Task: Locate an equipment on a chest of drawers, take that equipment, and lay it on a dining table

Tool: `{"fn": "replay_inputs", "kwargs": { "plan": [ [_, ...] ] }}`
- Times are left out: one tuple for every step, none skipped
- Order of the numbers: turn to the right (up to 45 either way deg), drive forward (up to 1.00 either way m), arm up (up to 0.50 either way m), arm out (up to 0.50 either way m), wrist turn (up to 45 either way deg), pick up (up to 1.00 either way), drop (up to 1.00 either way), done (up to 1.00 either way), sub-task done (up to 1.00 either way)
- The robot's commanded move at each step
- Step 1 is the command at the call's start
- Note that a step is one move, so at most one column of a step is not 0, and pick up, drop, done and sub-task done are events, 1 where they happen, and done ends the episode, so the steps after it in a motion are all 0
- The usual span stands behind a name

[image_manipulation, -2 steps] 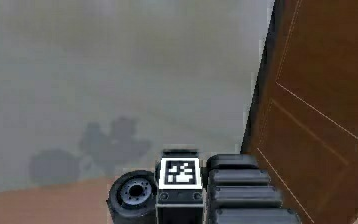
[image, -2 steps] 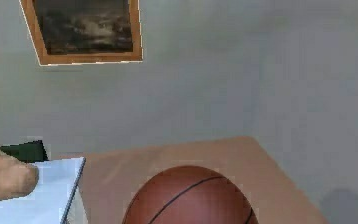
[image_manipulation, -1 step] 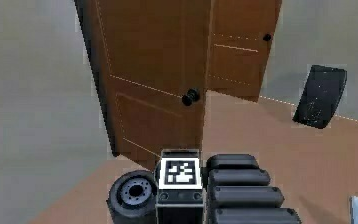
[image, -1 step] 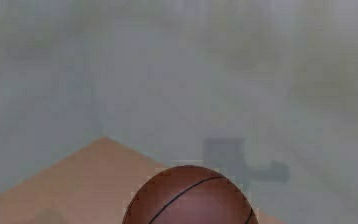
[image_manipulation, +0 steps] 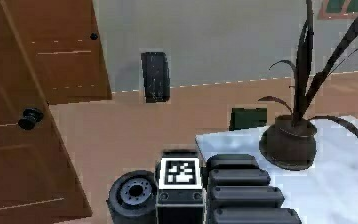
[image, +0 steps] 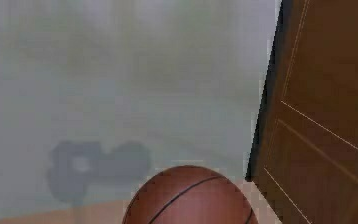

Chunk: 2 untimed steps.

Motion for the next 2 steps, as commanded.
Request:
{"fn": "replay_inputs", "kwargs": {
  "plan": [
    [42.0, 0.0, 0.0, 0.0, 0.0, 0.0, 0.0, 0.0, 0.0],
    [45.0, 0.0, 0.0, 0.0, 0.0, 0.0, 0.0, 0.0, 0.0]
  ]
}}
